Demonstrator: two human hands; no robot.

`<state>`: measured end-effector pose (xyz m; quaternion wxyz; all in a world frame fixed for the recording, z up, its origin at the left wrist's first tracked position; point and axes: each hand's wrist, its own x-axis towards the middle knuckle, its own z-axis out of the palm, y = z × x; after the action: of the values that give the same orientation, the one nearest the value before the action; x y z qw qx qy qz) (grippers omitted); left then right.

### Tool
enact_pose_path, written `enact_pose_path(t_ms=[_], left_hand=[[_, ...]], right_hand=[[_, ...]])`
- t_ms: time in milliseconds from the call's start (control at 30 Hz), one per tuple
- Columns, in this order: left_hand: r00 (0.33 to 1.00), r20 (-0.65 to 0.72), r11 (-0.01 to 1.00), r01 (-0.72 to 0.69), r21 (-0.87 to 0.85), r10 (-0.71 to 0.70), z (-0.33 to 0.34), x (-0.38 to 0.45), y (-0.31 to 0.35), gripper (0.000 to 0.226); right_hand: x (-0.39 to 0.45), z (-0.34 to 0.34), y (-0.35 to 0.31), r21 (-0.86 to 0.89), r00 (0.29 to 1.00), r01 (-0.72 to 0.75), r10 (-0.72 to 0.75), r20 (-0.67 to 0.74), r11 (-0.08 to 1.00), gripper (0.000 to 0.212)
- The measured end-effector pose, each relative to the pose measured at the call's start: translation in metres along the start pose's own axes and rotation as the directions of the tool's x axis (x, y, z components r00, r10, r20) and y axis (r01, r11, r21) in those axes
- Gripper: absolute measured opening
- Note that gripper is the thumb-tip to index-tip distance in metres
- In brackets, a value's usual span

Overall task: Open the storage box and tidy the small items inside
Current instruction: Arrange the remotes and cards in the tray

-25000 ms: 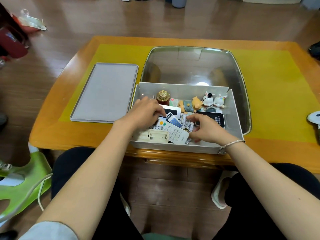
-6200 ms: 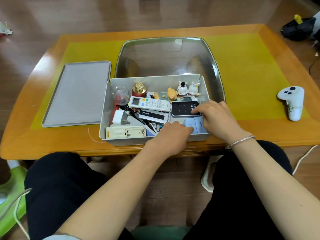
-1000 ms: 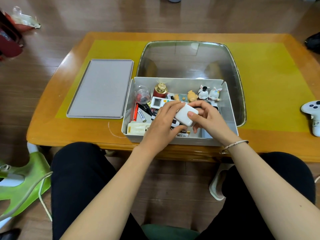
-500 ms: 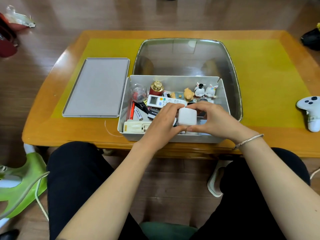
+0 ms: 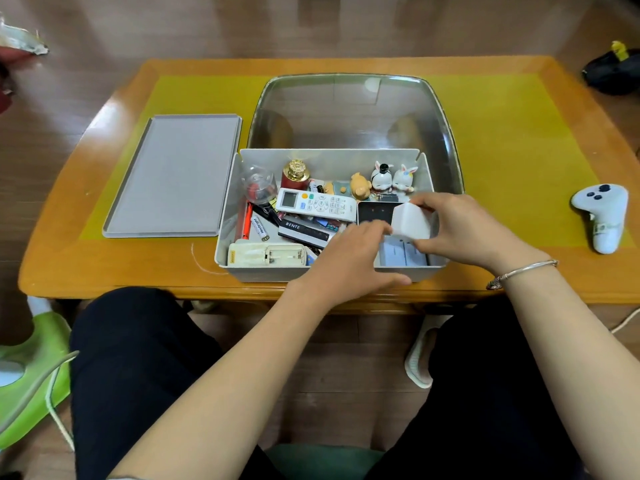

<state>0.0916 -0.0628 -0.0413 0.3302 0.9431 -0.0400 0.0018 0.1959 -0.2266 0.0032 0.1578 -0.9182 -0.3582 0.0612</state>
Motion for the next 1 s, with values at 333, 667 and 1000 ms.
enact_pose_path(t_ms=[333, 667, 1000], left_hand=[[0.99, 0.138, 0.885, -0.092, 0.457, 0.032, 0.01, 0.002, -0.001, 0.039], [0.993, 0.096, 0.903, -0.101, 0.417, 0.066, 0.01, -0.003, -0.001, 0.037], [0.99, 0.111, 0.892, -0.128, 0.433, 0.088, 0.012, -0.003, -0.003, 0.04]], right_hand=[[0.003, -0.004, -0.009, -0.242, 0.949, -0.025, 0.099, 0.299, 0.97, 0.055], [0.005, -0.004, -0.015, -0.155, 0.919, -0.11, 0.16, 0.361, 0.982, 0.044], [0.005, 0.0, -0.018, -0.309, 0.932, -0.09, 0.189, 0.31, 0.947, 0.042]])
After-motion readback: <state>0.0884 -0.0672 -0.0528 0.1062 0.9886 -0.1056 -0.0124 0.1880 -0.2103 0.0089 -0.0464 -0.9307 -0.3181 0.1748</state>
